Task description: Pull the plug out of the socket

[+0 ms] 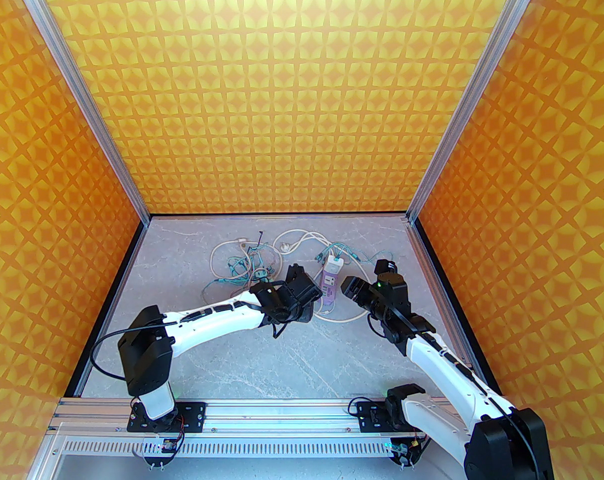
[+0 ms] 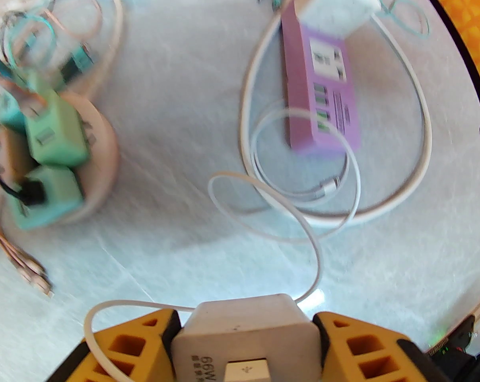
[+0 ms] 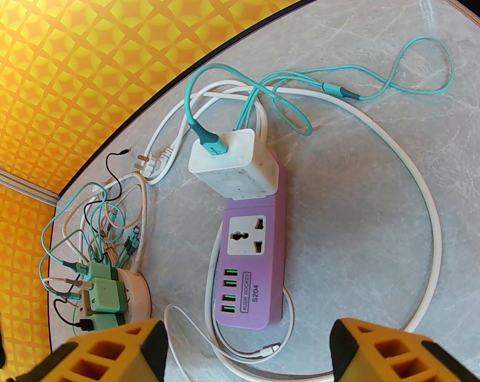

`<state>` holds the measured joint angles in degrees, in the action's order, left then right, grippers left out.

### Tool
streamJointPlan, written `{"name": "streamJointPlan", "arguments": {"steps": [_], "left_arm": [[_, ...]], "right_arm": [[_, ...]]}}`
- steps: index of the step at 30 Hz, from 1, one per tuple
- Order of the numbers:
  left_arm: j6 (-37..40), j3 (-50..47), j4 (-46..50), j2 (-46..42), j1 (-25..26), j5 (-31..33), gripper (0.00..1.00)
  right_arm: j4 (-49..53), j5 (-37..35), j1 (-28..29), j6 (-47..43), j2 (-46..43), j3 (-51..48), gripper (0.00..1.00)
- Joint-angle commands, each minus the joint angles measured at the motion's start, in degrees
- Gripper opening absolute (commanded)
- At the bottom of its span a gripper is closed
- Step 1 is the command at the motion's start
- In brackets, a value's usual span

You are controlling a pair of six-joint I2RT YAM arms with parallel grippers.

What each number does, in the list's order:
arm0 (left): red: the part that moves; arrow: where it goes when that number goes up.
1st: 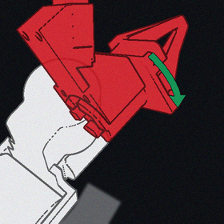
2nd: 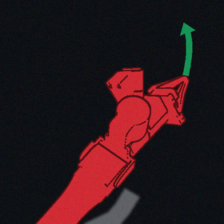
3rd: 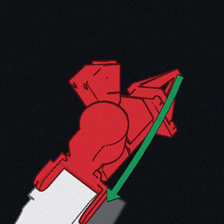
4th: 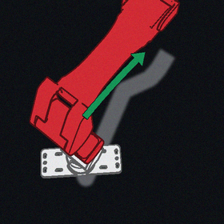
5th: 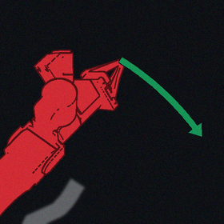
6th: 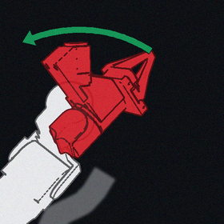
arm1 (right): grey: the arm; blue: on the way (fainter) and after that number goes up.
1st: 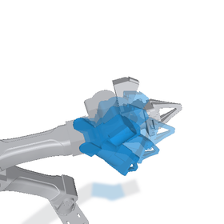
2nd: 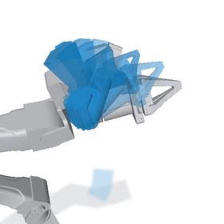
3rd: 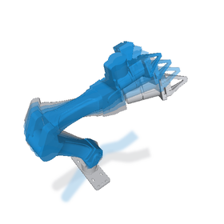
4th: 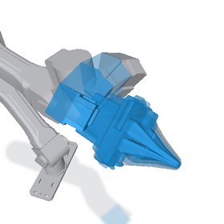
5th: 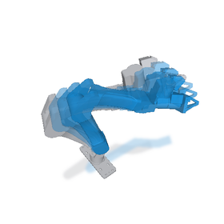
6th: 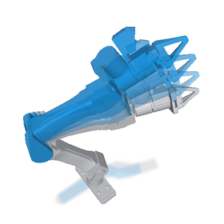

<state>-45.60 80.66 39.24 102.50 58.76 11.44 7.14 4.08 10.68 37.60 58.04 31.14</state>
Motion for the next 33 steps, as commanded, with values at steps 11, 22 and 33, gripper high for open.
{"name": "streamJointPlan", "arguments": {"steps": [11, 22, 33], "left_arm": [[0.15, 1.94, 3.14, 9.20, -2.47, -10.39, 0.58], [3.28, 4.72, 1.57, 3.50, -4.48, -8.67, 0.99], [13.07, 17.08, -4.15, 11.32, -8.33, -6.99, 0.89]], "right_arm": [[1.38, -1.52, -0.25, -1.03, -1.46, -1.15, 0.72], [0.84, -1.30, -0.29, -2.44, -0.77, -0.88, 0.73], [-0.08, -0.98, -0.25, -4.71, 6.93, 3.01, 0.74]]}}
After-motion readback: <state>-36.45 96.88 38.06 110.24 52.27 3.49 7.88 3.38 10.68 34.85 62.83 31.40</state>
